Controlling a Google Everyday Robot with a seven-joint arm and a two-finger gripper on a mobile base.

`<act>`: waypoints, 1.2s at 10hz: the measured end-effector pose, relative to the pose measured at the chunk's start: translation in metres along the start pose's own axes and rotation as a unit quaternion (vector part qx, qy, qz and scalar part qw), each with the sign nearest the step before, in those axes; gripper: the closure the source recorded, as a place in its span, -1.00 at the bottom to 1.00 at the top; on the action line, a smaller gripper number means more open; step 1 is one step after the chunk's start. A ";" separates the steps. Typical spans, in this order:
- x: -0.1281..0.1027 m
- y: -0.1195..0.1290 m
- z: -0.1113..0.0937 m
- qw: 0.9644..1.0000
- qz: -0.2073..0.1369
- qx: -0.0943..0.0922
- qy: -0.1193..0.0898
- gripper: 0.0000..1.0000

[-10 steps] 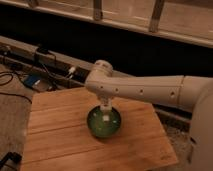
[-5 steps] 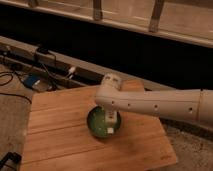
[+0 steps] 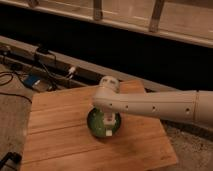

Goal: Place the bottle in the ceramic bowl

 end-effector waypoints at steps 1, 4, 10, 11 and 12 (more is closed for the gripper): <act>0.000 0.000 0.000 1.000 0.000 0.000 0.000 0.09; 0.000 -0.001 0.000 1.000 0.001 0.000 0.000 -0.49; 0.000 -0.001 0.001 1.000 0.001 0.000 0.000 -0.60; 0.000 -0.001 0.001 1.000 0.001 0.000 0.000 -0.60; 0.000 -0.001 0.001 1.000 0.002 0.000 0.000 -0.60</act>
